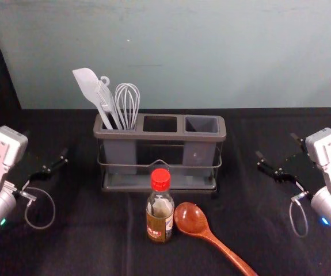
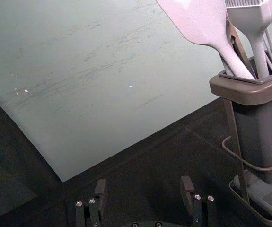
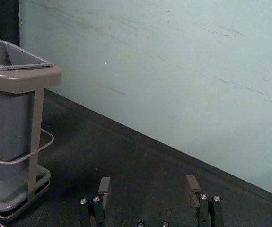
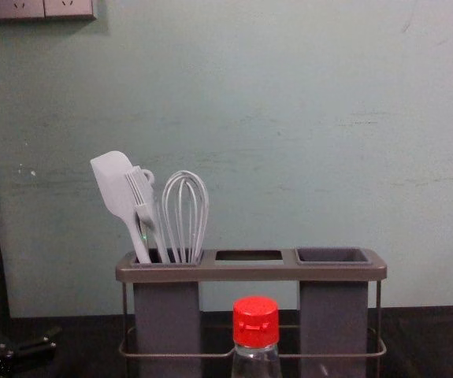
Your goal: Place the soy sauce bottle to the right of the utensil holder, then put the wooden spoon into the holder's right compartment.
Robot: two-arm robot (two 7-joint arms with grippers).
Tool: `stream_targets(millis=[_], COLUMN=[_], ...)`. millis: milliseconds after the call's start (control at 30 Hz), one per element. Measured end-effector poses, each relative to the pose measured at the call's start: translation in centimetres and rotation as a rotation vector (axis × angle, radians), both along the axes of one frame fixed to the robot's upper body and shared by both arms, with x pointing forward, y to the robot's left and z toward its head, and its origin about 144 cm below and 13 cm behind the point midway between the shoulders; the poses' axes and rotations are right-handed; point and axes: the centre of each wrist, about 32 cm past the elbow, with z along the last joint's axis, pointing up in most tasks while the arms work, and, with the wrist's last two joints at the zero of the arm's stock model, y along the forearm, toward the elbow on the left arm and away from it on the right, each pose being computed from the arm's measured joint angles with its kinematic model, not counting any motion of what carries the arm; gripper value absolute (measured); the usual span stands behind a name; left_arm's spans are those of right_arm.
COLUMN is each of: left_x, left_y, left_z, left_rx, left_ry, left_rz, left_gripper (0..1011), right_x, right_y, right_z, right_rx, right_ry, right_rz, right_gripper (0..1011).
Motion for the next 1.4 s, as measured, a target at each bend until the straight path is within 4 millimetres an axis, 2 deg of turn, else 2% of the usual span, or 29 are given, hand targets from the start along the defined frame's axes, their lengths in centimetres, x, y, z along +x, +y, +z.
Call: stream_targets(millis=[1300,1400], left_x=[0.00,0.00], left_y=[0.00,0.00], left_z=[0.00,0.00], left_rx=[0.000,0.000], left_ry=[0.000,0.000], left_rz=[0.000,0.000], left_gripper=[1012,1011], right_x=[0.00,-0.57], right_y=[0.00,0.01], right_z=[0.01,0.67], right_rx=[0.000,-0.018], right_ry=[0.000,-0.028], right_rz=[0.000,0.011], right_gripper=[1003,1002])
